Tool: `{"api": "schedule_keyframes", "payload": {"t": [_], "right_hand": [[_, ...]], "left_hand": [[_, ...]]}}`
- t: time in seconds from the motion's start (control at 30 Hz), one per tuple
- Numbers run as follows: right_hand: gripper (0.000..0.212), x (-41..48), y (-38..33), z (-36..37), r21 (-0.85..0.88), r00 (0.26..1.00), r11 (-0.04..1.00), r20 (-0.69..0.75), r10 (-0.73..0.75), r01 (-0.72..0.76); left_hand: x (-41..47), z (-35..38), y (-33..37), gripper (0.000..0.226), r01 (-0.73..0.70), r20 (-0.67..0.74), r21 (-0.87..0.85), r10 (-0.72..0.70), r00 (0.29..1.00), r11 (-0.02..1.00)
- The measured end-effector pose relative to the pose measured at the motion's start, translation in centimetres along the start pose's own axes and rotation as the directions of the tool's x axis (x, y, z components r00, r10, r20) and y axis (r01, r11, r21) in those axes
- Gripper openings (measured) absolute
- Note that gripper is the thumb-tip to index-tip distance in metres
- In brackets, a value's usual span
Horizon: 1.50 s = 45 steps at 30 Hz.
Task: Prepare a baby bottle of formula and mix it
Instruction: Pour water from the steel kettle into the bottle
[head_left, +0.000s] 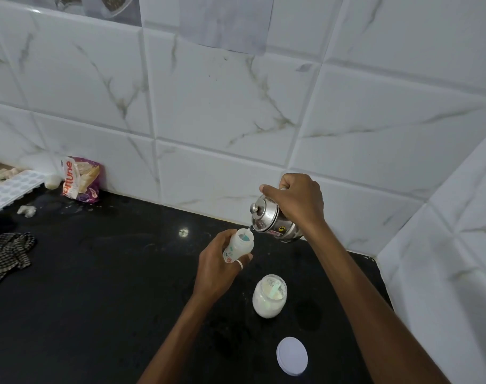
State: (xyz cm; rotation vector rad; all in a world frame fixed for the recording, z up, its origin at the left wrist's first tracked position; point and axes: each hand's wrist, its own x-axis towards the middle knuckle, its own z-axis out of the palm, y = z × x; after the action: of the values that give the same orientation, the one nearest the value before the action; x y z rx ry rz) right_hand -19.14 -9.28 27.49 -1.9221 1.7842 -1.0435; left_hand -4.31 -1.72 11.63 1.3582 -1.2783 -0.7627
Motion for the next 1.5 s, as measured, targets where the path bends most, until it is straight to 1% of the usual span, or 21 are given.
{"api": "schedule_keyframes", "payload": {"t": [0.63,1.23,1.37,1.5], "right_hand": [[0.049,1.1,0.4,0.3,0.001,1.0,1.0,-0.001,-0.028,0.028],[0.049,1.2,1.4,0.5,0.011,1.0,1.0,-0.002,-0.007,0.007],[0.05,1.3,1.9,0.5,0.042,1.0,0.999,-0.008,0.004,-0.004],[0.052,1.3,2.7,0.5,0.135,0.999,0.991,-0.018,0.029,-0.026]], "left_hand": [[0.9,0.5,-0.5,0.056,0.001,-0.004,0.013,-0.001,1.0,1.0],[0.8,0.7,-0.5,0.058,-0.004,-0.002,0.013,0.004,1.0,1.0],[0.8,0.7,-0.5,0.059,-0.009,-0.006,0.015,0.009,1.0,1.0],[0.6,0.7,-0.1,0.056,-0.006,-0.011,0.021,0.006,1.0,1.0]]}}
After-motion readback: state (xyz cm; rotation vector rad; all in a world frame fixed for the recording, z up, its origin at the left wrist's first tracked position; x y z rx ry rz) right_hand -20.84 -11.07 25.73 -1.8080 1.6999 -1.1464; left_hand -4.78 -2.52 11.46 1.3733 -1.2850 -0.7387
